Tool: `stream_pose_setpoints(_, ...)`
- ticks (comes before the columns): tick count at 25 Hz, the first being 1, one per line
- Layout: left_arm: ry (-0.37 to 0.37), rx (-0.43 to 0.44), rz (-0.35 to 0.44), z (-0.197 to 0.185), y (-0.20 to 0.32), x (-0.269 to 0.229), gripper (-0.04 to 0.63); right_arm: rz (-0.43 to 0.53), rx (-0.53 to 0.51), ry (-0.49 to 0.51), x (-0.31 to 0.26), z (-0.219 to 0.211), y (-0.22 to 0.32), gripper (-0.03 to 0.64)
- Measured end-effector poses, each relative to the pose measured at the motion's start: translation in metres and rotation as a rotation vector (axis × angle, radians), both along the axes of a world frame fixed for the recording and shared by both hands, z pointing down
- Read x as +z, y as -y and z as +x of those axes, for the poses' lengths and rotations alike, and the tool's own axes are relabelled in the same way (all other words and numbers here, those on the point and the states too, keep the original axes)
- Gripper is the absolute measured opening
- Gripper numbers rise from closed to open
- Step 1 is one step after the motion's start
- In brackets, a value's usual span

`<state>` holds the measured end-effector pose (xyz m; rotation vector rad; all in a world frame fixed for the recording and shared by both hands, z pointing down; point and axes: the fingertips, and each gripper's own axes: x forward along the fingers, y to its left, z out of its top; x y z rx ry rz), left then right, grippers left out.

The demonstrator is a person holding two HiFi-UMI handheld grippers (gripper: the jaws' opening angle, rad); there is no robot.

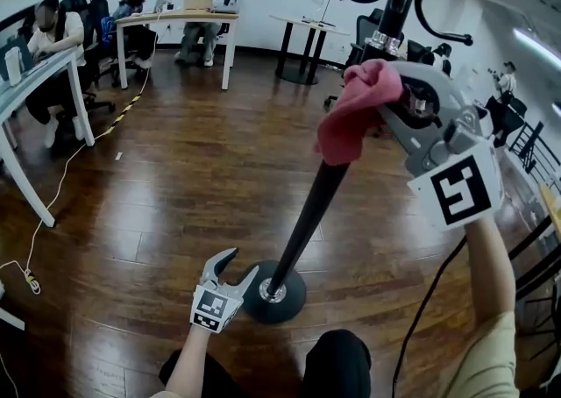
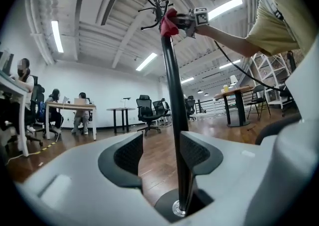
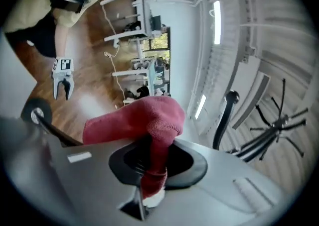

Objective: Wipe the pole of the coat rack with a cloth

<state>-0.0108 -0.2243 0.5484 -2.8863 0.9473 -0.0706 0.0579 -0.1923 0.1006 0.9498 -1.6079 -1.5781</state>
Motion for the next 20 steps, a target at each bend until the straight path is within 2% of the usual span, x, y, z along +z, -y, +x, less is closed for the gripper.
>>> stream_pose_setpoints(4,-0.034,0.014,0.033,-0.01,0.001,-0.047,0.23,0.052,0.232,-0.257,-0.003,-0.01,0.037,0.041)
stream_pose_setpoints(6,-0.079,0.01,0.019,-0.019,0.0,-0.072,0.235,0.044,0.326,-0.319,0.004,-0.007,0.052,0.041)
stream_pose_setpoints(10,-0.126,0.0,0.009,-0.03,-0.008,-0.102,0.233,-0.034,0.376,-0.318,0.031,-0.001,0.054,0.041)
stream_pose_setpoints(13,-0.133,0.003,0.033,-0.033,-0.01,-0.111,0.233,-0.146,0.409,-0.32,0.074,0.007,0.052,0.041)
stream_pose_setpoints(16,-0.121,-0.017,0.017,-0.045,-0.014,-0.099,0.233,-0.284,0.418,-0.328,0.137,0.006,0.055,0.041)
stream_pose_setpoints(20,-0.103,-0.025,-0.009,-0.054,-0.006,-0.079,0.233,-0.378,0.474,-0.373,0.22,0.01,0.055,0.041)
